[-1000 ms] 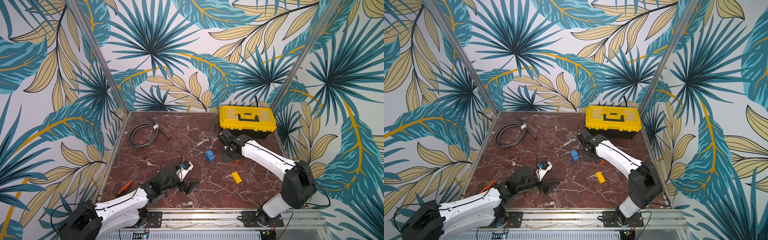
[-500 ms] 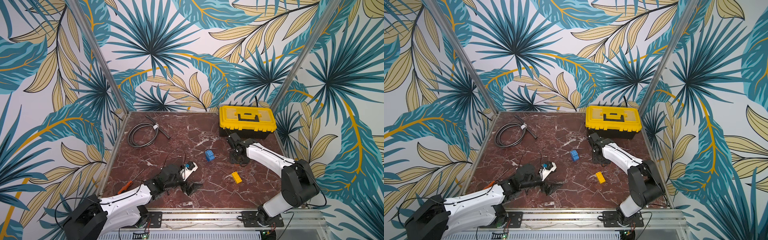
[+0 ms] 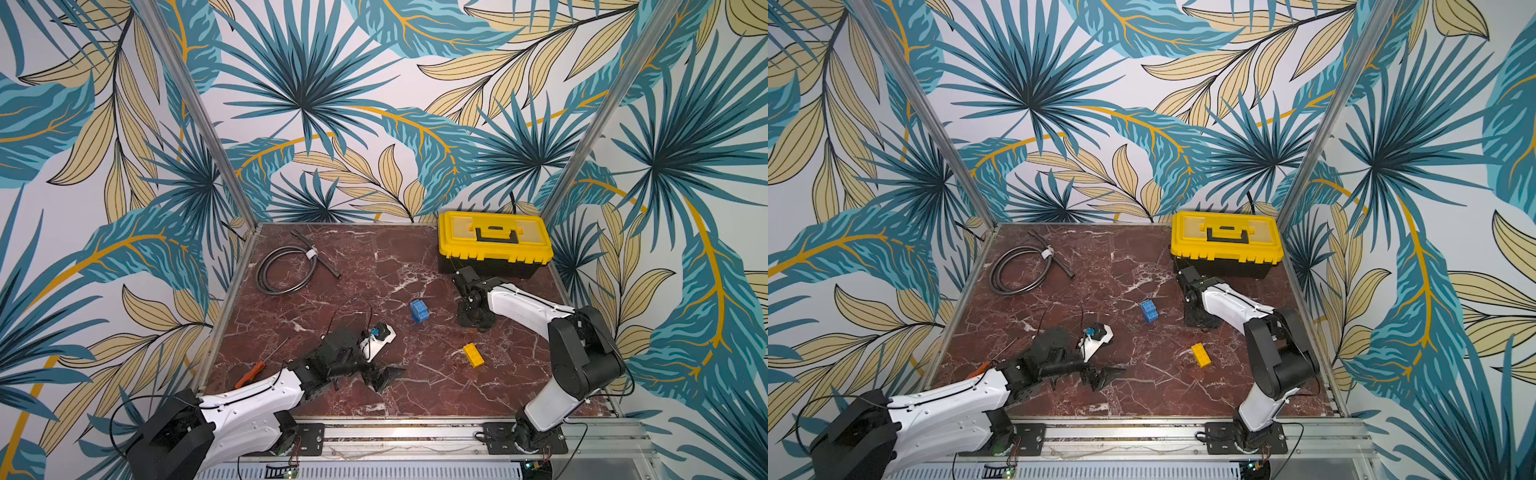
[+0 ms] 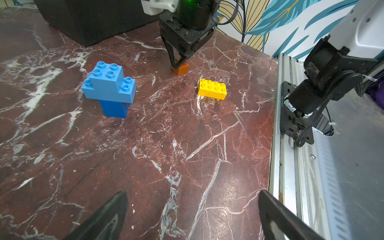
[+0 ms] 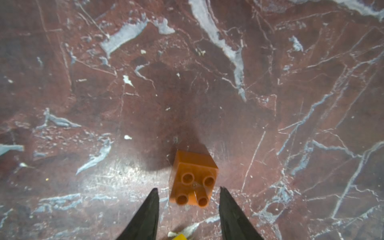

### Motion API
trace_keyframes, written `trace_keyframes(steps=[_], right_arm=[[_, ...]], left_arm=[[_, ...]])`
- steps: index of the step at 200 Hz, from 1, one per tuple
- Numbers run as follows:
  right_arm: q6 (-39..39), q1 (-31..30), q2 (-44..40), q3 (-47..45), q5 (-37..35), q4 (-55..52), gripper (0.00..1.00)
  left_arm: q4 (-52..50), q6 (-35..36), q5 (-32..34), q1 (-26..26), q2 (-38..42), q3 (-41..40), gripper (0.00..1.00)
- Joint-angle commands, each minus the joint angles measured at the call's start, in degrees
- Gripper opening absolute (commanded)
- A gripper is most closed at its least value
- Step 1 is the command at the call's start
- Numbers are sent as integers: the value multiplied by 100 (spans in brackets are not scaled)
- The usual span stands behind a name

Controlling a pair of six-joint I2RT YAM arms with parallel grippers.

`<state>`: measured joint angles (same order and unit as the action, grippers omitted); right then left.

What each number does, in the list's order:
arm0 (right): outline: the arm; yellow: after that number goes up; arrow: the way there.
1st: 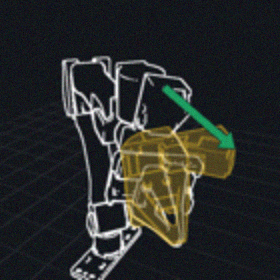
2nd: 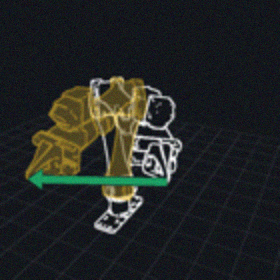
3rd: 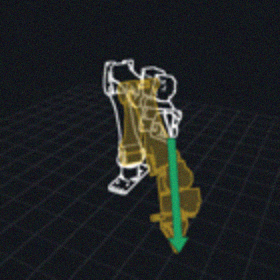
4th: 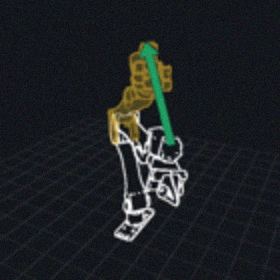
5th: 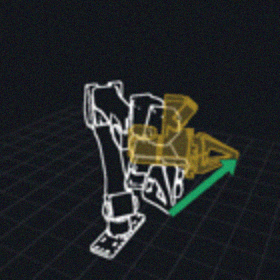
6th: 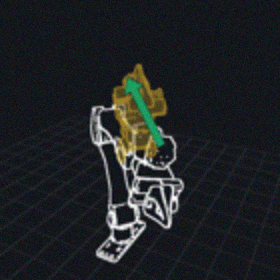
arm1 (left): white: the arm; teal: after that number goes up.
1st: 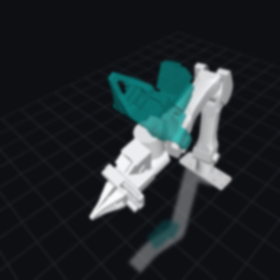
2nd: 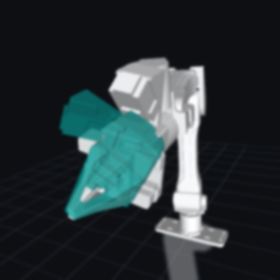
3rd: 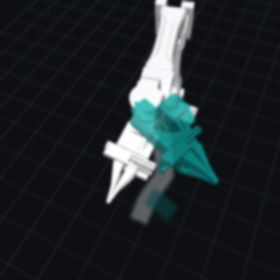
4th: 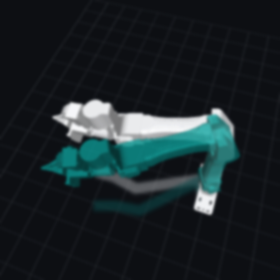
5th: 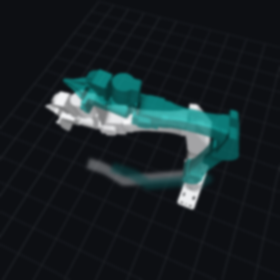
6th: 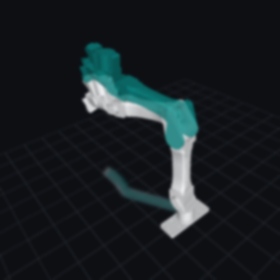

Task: Assemble the letter f with lego
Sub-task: Pick up the lego brick from the center of the board.

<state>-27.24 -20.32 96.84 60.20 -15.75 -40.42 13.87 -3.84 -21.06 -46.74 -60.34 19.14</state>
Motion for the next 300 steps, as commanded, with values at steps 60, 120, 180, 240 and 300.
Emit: trace_keyframes(steps=[60,120,180,240,300], right_arm=[[-93,116,230,-254,89,269,43],[-35,150,204,-290,94,350,41],[43,151,186,-256,90,351,41],[179,151,144,-212,199,354,30],[544,151,-124,97,451,79,26]], left_arm=[[55,14,-82,-19,35,29,99],[60,-24,-58,-19,31,38,100],[55,-36,-60,-19,4,55,100],[55,-54,-60,-26,7,73,100],[55,-101,-12,-22,30,58,99]])
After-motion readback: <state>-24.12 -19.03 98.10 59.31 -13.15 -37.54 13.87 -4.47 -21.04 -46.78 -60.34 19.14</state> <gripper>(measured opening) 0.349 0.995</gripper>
